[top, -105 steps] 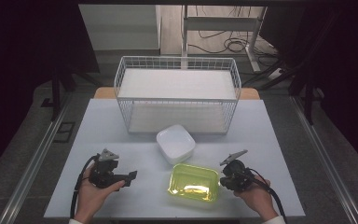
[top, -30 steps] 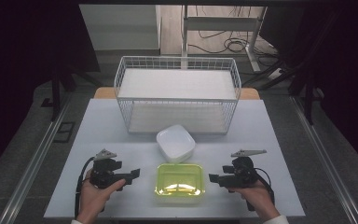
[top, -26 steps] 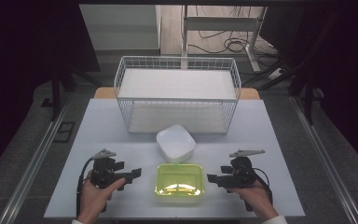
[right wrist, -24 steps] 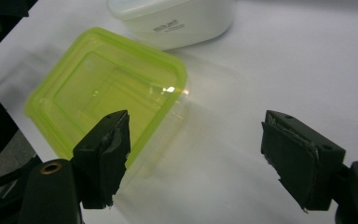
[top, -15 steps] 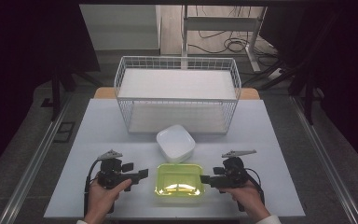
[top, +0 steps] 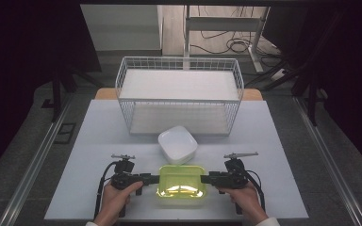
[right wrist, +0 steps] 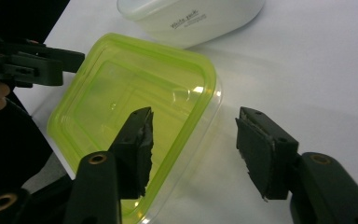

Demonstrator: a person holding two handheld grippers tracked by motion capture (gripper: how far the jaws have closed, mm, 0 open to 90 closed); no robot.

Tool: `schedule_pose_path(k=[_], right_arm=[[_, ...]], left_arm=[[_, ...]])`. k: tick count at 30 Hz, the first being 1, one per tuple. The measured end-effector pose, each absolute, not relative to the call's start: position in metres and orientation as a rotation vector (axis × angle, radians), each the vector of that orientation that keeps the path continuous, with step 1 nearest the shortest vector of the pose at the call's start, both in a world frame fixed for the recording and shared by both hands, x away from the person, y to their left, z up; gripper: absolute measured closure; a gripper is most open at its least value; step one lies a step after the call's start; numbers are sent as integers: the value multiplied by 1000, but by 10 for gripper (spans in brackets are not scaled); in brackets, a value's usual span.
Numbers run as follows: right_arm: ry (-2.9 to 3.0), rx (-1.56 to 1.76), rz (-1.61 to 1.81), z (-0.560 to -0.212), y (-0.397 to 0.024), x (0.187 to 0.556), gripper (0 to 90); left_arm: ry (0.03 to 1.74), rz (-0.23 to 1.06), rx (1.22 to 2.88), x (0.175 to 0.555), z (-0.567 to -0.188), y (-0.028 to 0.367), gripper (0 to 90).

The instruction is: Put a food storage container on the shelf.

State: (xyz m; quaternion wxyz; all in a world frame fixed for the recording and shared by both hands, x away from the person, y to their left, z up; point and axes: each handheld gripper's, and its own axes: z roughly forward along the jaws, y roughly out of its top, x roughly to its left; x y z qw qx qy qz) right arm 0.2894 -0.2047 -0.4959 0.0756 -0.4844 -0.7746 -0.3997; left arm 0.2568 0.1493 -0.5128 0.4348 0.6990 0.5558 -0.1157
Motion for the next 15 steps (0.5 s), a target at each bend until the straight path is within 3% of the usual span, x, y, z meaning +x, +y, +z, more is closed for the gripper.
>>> schedule_pose_path(k=[11,15], right_arm=[[-2187,-1475,-1181,-506,-205,293,583],[-2133,-1473,-1149,-509,-204,293,683]], left_arm=[[1365,-442,1702,264,-524,143,578],[1364,-493,1684,265,-528,142,704]])
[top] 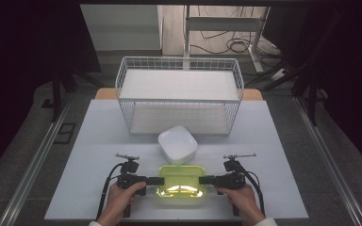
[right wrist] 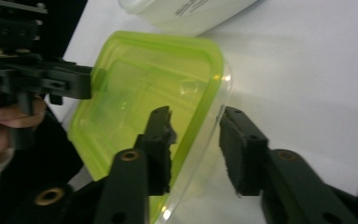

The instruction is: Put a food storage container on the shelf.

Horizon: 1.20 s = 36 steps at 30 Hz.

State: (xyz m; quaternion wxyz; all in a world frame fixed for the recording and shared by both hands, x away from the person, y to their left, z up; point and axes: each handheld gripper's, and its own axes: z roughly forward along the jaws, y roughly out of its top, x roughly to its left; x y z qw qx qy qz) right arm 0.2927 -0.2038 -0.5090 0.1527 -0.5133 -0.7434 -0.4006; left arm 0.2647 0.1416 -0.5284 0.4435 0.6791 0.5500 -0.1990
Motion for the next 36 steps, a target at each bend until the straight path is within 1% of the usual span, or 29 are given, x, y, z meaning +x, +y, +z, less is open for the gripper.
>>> schedule_pose_path(k=[1,5,6,10,23,27,28,36], right_arm=[[-2133,-1473,-1149,-509,-204,293,683],[-2101,-1484,-1159,-507,-206,292,733],[-2074,-1485,-1183,-505,-208,292,757],[-2053,-1472,-1222,-501,-212,290,792],[-2115,-1399,-1332,-485,-213,285,796],[-2169,-1366,-1389,-473,-210,279,796],[-2193,-1337,-1426,-465,-209,276,796],[-2242,-1271,-1507,-447,-210,274,796]], left_arm=[[1370,-483,1691,264,-528,141,704],[1364,-482,1676,263,-525,143,744],[1366,-477,1663,262,-524,144,764],[1347,-456,1673,258,-518,144,789],[1282,-368,1676,248,-496,145,793],[1255,-324,1666,242,-485,148,797],[1234,-305,1663,239,-479,149,796],[1190,-226,1672,234,-461,147,797]])
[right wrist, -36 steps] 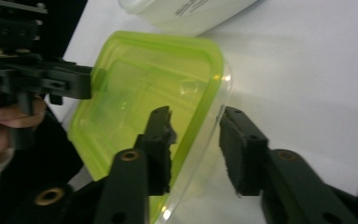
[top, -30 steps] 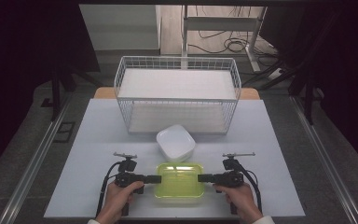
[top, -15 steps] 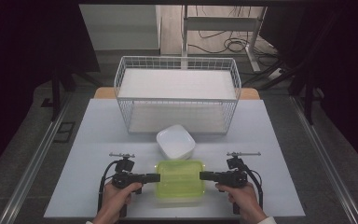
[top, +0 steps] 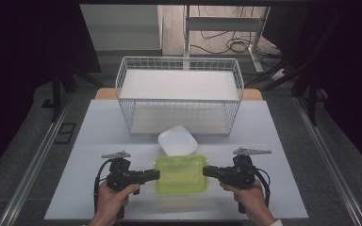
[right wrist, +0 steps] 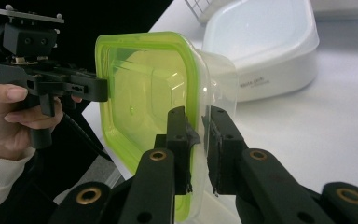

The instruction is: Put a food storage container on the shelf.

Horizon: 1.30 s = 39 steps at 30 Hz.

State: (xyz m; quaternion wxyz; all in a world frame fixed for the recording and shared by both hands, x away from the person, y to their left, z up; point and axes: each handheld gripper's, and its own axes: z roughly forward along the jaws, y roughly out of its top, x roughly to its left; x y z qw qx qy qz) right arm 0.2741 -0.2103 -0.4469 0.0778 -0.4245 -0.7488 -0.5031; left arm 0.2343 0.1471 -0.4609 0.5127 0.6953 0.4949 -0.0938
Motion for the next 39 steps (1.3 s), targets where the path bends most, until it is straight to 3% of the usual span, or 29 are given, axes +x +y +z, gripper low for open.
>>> schedule_pose_path(k=[10,24,39], right_arm=[[-2250,-1251,-1557,-433,-213,282,795],[-2288,-1183,-1673,-387,-213,305,794],[-2322,-1157,-1700,-364,-205,327,795]], left_arm=[[1156,-170,1692,246,-439,144,798],[1104,-104,1667,270,-397,147,801],[1094,-96,1640,292,-380,154,802]])
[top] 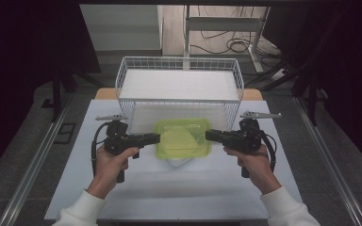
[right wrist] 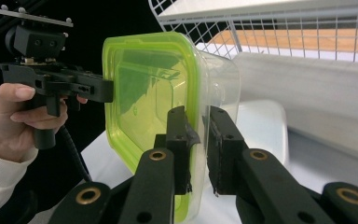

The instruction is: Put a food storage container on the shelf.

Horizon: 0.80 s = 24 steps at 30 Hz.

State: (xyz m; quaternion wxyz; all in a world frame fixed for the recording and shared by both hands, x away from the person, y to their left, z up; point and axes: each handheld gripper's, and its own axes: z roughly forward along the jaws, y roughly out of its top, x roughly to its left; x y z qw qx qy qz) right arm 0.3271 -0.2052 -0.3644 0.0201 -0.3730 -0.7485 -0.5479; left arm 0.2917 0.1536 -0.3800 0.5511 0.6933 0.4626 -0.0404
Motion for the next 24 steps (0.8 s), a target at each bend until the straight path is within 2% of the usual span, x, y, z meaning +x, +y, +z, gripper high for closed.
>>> schedule_pose_path(k=[13,24], right_arm=[[-2309,-1146,-1764,-340,-206,350,796],[-2312,-1147,-1780,-330,-202,365,796]], left_arm=[[1066,-63,1644,316,-349,154,801],[1063,-50,1647,330,-340,157,804]])
